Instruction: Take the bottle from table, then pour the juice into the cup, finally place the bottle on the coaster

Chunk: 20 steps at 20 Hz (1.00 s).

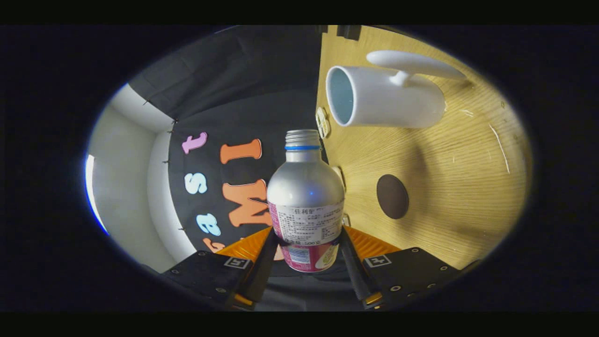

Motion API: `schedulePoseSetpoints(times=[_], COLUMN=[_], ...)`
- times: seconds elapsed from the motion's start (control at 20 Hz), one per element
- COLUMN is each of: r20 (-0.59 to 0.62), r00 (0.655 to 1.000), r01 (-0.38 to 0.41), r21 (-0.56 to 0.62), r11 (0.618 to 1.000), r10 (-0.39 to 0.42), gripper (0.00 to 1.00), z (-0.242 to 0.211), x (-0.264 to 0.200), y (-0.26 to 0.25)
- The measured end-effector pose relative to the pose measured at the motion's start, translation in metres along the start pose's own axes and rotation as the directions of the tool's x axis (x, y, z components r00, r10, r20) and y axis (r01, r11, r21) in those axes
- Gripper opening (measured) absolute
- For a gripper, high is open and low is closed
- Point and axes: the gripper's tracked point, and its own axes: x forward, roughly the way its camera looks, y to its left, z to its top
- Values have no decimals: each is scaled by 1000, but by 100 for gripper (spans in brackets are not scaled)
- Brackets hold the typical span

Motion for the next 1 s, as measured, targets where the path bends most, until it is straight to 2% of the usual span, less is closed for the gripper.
schedulePoseSetpoints(times=[0.45,1.0], r20=[29,53], r00=[999,997], r01=[-30,-58], r21=[91,115], r11=[995,992], r10=[27,52], gripper=[73,73], z=[12,20], x=[6,5], y=[15,16])
